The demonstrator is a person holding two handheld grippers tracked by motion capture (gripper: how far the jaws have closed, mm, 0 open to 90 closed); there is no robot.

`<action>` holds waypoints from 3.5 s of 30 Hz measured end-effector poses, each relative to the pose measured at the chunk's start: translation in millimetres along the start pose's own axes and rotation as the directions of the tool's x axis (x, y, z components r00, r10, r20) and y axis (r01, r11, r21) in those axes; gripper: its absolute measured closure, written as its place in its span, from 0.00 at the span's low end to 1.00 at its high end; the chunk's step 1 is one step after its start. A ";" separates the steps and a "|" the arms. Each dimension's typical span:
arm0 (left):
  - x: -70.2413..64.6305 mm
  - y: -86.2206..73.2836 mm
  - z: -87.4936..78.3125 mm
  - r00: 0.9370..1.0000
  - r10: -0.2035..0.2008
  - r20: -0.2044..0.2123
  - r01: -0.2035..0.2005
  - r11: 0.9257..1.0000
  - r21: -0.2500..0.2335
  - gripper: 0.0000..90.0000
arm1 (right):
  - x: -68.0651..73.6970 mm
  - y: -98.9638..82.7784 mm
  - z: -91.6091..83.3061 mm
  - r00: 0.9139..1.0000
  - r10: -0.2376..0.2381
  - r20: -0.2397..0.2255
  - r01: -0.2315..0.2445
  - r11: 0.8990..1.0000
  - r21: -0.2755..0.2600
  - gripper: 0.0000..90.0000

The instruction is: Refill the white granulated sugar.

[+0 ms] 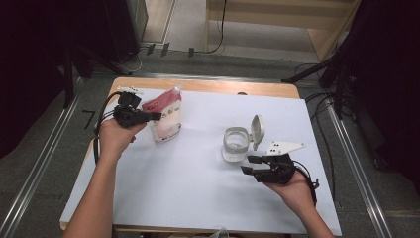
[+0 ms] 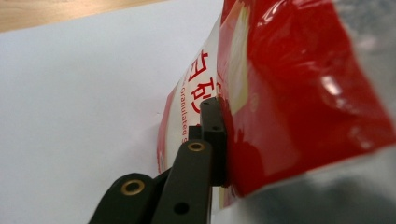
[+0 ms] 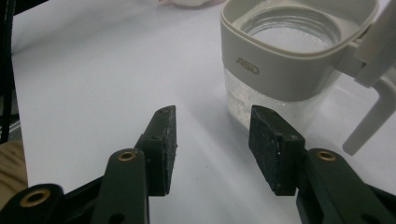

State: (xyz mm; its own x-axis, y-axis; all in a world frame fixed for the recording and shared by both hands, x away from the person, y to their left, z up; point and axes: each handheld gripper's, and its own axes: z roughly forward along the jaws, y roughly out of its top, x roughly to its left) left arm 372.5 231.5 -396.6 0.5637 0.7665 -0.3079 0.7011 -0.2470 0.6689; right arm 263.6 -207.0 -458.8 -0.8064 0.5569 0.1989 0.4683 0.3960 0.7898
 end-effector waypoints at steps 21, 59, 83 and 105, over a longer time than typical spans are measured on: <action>-29.9 20.7 -33.7 0.983 0.023 0.183 -0.018 0.999 -0.027 1.00 | 32.1 20.2 15.5 0.997 -0.029 -0.069 0.027 0.999 -0.031 0.58; -94.6 33.4 -39.5 0.951 0.160 0.263 -0.172 0.985 0.022 1.00 | 69.2 54.2 120.7 0.991 -0.059 -0.122 0.067 0.996 0.066 0.58; -112.8 33.6 -37.9 0.925 0.090 0.368 -0.125 0.990 0.071 1.00 | 60.5 38.2 142.9 0.995 -0.097 0.033 0.099 0.993 -0.065 0.57; -109.1 31.7 -15.8 0.950 0.063 0.305 -0.093 0.992 0.086 0.97 | 98.0 30.5 135.7 0.972 -0.235 0.014 0.234 0.958 -0.167 0.70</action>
State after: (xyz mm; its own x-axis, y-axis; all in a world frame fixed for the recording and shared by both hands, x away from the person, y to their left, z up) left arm 326.3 149.4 -331.1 0.7128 0.5321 -0.4568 0.6805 -0.3674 0.6339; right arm 247.9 -41.2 -494.0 -0.8888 0.4583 -0.0002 0.1998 0.3878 0.8998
